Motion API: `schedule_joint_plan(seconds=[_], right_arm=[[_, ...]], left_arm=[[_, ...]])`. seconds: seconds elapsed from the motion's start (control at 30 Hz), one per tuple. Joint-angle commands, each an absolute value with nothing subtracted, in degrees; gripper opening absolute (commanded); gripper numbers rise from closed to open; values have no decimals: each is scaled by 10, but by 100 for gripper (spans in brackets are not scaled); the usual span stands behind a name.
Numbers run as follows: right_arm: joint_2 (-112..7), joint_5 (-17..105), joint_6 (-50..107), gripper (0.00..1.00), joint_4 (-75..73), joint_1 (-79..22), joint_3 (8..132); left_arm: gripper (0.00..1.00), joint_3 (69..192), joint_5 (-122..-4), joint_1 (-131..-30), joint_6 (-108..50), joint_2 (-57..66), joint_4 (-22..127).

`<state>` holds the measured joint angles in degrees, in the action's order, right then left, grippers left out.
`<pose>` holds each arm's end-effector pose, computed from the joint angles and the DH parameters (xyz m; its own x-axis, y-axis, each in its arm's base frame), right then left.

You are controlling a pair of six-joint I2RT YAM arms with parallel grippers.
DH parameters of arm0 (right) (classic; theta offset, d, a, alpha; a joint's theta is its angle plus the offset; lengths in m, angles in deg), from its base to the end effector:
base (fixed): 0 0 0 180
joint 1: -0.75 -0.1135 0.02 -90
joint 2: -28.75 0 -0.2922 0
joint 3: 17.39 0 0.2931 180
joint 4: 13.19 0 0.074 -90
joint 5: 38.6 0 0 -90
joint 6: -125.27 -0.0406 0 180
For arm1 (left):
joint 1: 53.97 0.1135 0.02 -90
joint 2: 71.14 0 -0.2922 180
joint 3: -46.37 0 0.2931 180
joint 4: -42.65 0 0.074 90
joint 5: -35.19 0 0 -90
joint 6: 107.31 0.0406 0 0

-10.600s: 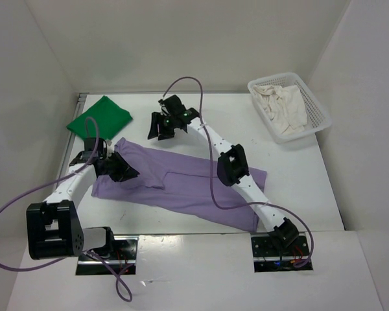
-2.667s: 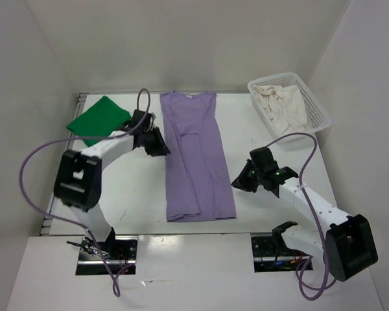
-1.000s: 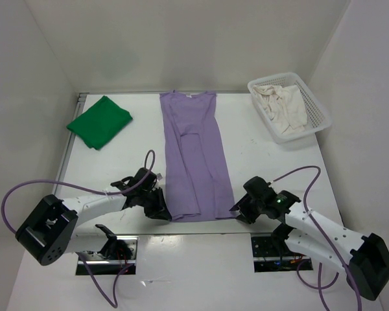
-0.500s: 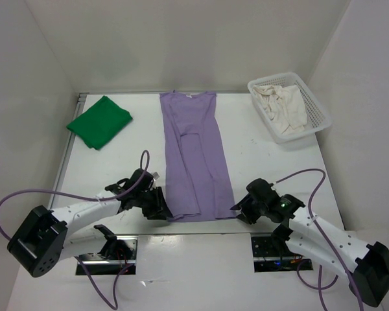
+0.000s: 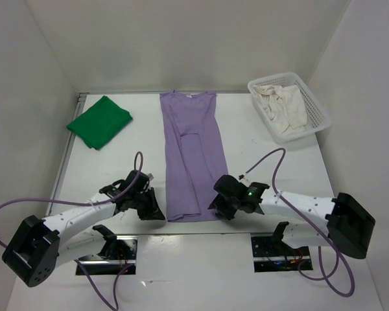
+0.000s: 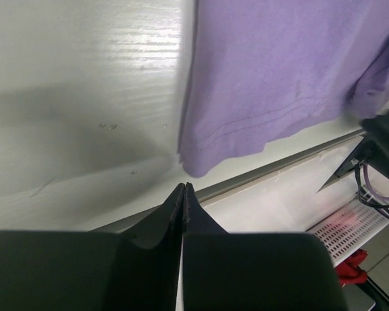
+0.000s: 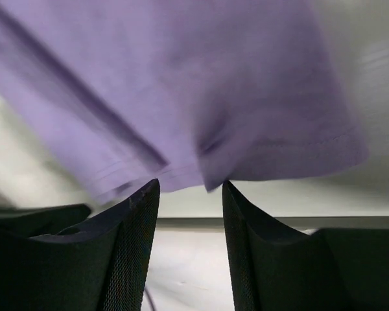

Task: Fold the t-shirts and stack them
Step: Grab the bottom of the folded rectangular tshirt with both arms

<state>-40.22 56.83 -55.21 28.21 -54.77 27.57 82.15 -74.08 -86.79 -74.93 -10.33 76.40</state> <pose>0.1337 0.1878 0.1629 -0.7940 0.6023 -0.0826 0.5214 0.7445 0.4168 0.1619 -0.1204 0.1485 -0.9384 -0.3434 -0.0392 -0.2560 0.7666 -0.5889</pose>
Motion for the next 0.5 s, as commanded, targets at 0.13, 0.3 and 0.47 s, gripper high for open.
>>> schedule_joint_plan(seconds=[0.13, 0.3, 0.47], right_arm=[[-205, 631, -611, 49, 369, -549, 219], [-177, 623, -623, 49, 389, -543, 198], [-177, 623, -618, 49, 371, -543, 198]], left_arm=[[52, 828, -740, -861, -771, -145, 783], [74, 822, -784, -861, -778, -102, 717], [63, 822, -790, -874, -784, -65, 688]])
